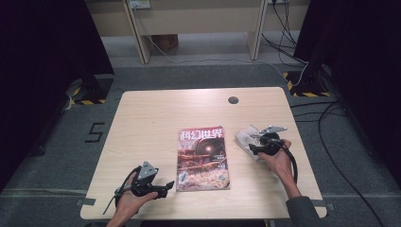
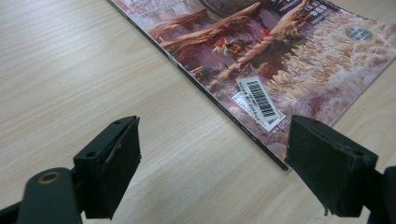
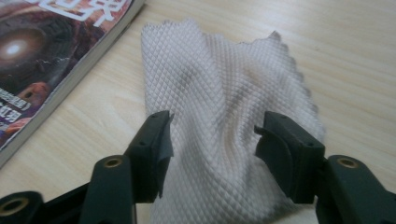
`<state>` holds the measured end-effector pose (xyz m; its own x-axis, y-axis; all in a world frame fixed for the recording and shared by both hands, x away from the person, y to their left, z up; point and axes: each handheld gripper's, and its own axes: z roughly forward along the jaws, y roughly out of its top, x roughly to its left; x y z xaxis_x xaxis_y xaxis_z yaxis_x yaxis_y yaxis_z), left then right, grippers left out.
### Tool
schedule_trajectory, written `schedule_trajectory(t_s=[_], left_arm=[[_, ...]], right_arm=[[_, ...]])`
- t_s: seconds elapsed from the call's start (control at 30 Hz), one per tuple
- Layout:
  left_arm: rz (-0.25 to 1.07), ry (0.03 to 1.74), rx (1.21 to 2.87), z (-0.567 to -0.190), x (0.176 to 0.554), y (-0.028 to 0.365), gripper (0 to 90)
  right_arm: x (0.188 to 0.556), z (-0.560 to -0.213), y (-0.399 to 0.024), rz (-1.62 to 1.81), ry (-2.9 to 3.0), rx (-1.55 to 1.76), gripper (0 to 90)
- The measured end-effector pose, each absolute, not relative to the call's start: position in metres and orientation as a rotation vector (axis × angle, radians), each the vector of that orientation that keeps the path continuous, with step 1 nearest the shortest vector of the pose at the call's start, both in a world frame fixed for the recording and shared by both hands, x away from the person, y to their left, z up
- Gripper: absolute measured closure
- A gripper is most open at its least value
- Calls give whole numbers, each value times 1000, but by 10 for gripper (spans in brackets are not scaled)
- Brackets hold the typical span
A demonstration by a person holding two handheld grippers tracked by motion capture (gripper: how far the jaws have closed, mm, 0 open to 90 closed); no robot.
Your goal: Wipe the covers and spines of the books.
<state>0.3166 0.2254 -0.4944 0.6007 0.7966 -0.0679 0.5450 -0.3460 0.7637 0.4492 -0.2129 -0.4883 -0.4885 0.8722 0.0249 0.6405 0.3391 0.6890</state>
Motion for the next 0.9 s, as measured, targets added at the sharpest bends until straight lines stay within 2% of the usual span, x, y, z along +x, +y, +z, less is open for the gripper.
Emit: schedule_trajectory(t_s=[0.3, 0.5, 0.9], left_arm=[[415, 1060, 2035, -493, 317, 226, 167], [416, 1063, 2033, -493, 317, 227, 166], [418, 1062, 2031, -493, 317, 227, 165]], right_arm=[[416, -476, -219, 1017, 2246, 1312, 366], [382, -475, -214, 1080, 2248, 1275, 277], [342, -482, -209, 1126, 2316, 1208, 272]])
